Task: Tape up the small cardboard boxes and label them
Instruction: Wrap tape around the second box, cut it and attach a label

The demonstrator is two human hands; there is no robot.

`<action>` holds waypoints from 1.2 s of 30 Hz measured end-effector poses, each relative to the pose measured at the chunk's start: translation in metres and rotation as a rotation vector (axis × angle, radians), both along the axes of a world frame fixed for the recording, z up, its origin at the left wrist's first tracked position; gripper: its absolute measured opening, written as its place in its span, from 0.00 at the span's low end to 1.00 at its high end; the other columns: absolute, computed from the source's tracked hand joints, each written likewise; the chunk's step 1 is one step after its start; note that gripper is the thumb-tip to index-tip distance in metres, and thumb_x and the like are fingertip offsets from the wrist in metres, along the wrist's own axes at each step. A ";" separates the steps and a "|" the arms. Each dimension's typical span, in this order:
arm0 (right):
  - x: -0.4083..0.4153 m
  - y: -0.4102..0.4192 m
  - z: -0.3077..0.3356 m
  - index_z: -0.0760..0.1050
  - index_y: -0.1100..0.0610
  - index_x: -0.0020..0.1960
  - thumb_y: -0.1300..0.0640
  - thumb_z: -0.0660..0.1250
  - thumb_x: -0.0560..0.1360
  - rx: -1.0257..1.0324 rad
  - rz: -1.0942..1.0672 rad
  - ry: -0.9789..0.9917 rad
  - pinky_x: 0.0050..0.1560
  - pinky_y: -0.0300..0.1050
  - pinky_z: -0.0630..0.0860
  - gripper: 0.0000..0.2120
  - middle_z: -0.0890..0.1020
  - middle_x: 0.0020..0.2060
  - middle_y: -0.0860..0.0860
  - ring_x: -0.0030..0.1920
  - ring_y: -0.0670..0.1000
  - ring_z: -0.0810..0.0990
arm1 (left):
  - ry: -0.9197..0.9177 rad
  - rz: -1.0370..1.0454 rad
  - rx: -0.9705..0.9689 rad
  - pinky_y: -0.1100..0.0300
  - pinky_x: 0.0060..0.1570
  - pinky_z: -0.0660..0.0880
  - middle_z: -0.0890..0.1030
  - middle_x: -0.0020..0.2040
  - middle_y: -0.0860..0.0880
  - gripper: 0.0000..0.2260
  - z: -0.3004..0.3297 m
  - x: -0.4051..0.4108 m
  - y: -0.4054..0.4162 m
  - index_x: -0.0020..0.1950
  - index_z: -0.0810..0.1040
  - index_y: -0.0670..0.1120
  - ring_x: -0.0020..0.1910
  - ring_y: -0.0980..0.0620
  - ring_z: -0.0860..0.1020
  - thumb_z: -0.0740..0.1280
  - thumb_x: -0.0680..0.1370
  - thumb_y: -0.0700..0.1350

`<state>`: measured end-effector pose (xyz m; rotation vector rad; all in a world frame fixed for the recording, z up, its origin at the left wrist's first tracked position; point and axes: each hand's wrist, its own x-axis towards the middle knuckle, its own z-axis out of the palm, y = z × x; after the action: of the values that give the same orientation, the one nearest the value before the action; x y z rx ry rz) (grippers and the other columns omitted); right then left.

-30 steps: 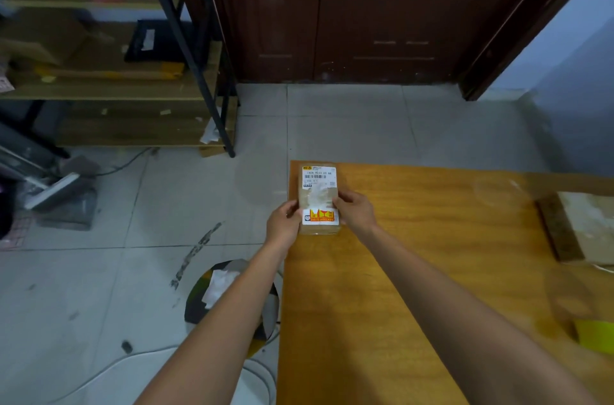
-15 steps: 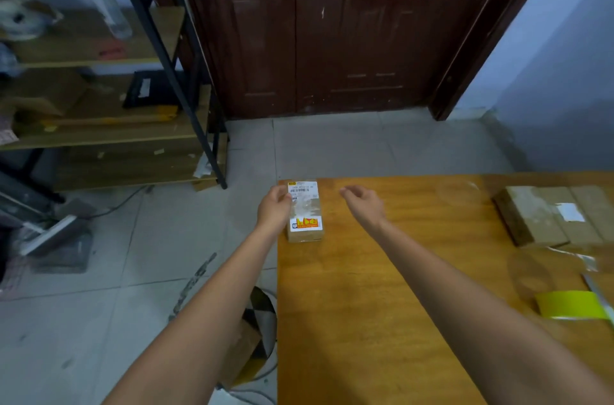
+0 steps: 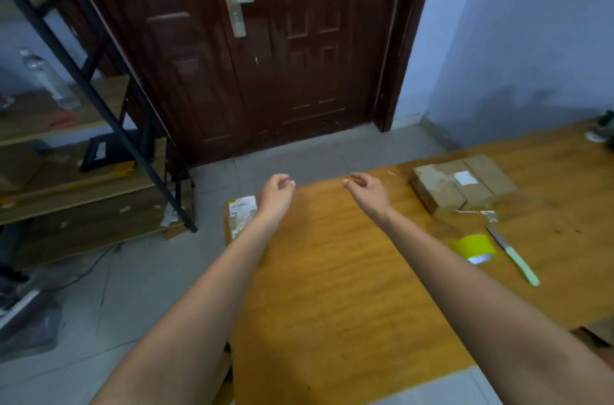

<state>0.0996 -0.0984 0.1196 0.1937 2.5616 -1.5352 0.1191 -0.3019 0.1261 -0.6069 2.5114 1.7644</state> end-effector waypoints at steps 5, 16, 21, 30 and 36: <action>0.023 0.108 0.008 0.74 0.52 0.65 0.46 0.66 0.76 -0.036 -0.053 0.016 0.57 0.46 0.73 0.20 0.79 0.58 0.51 0.58 0.52 0.77 | -0.002 -0.030 -0.010 0.59 0.53 0.69 0.79 0.60 0.44 0.10 -0.003 0.010 0.112 0.61 0.76 0.43 0.58 0.45 0.77 0.64 0.80 0.44; 0.051 0.297 0.035 0.72 0.57 0.67 0.51 0.67 0.76 -0.102 -0.088 0.003 0.60 0.50 0.74 0.22 0.78 0.58 0.54 0.57 0.53 0.78 | -0.027 -0.083 -0.046 0.58 0.51 0.70 0.79 0.60 0.44 0.12 0.005 0.029 0.320 0.63 0.76 0.43 0.58 0.45 0.76 0.64 0.81 0.45; 0.034 0.333 0.037 0.73 0.56 0.66 0.53 0.66 0.76 -0.104 -0.068 -0.013 0.56 0.47 0.74 0.19 0.79 0.55 0.53 0.54 0.53 0.79 | -0.033 -0.002 0.049 0.55 0.51 0.71 0.79 0.61 0.39 0.09 0.005 0.002 0.345 0.59 0.76 0.42 0.57 0.42 0.78 0.64 0.80 0.42; -0.057 0.370 0.005 0.73 0.57 0.66 0.54 0.65 0.77 0.059 0.020 -0.063 0.51 0.42 0.72 0.18 0.79 0.57 0.52 0.51 0.49 0.77 | -0.136 0.033 0.058 0.56 0.52 0.69 0.76 0.52 0.46 0.03 -0.046 -0.082 0.375 0.53 0.72 0.46 0.54 0.44 0.75 0.62 0.80 0.42; -0.129 0.365 -0.025 0.76 0.56 0.61 0.53 0.64 0.77 0.189 0.106 -0.128 0.53 0.43 0.74 0.15 0.81 0.56 0.52 0.54 0.49 0.77 | -0.249 0.092 0.089 0.58 0.47 0.66 0.73 0.51 0.48 0.05 -0.083 -0.134 0.378 0.55 0.71 0.45 0.46 0.52 0.72 0.63 0.81 0.44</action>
<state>-0.0295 0.2667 0.0942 0.1688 2.5688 -1.2043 -0.0150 0.0765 0.0430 -0.8880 2.2618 1.6974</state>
